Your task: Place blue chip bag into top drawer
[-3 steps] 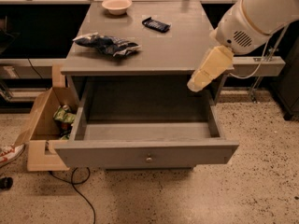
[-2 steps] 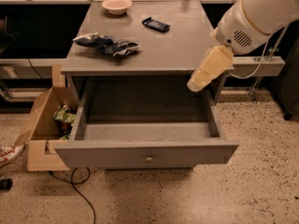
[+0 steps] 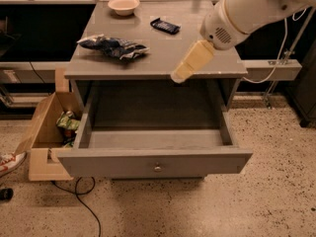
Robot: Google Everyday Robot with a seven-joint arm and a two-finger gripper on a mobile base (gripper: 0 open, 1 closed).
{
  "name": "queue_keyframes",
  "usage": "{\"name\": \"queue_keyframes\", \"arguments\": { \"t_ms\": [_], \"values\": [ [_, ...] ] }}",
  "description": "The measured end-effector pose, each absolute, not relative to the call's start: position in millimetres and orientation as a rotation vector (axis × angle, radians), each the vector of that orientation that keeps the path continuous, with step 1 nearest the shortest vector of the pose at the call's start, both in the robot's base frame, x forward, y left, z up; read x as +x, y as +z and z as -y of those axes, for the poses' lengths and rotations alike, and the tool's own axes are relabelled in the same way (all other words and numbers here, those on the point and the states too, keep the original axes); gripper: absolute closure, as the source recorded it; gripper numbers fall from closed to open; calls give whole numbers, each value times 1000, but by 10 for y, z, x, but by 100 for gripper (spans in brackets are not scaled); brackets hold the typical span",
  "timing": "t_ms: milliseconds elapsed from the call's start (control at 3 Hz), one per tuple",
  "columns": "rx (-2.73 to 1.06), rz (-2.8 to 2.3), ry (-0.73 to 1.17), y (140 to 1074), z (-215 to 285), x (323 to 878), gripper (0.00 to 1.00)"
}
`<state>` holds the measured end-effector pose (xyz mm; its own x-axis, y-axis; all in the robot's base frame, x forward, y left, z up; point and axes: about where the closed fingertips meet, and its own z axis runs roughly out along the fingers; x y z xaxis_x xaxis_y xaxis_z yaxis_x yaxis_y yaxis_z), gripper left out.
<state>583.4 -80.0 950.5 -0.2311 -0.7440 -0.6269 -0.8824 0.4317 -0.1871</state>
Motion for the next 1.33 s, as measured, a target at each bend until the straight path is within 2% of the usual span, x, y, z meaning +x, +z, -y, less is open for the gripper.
{"name": "queue_keyframes", "arguments": {
  "t_ms": [1000,1333],
  "values": [
    [-1185,-2027,314,9317,-550,7161,0],
    [-1148,-2073,313,9125,-829,7459,0]
  ]
}}
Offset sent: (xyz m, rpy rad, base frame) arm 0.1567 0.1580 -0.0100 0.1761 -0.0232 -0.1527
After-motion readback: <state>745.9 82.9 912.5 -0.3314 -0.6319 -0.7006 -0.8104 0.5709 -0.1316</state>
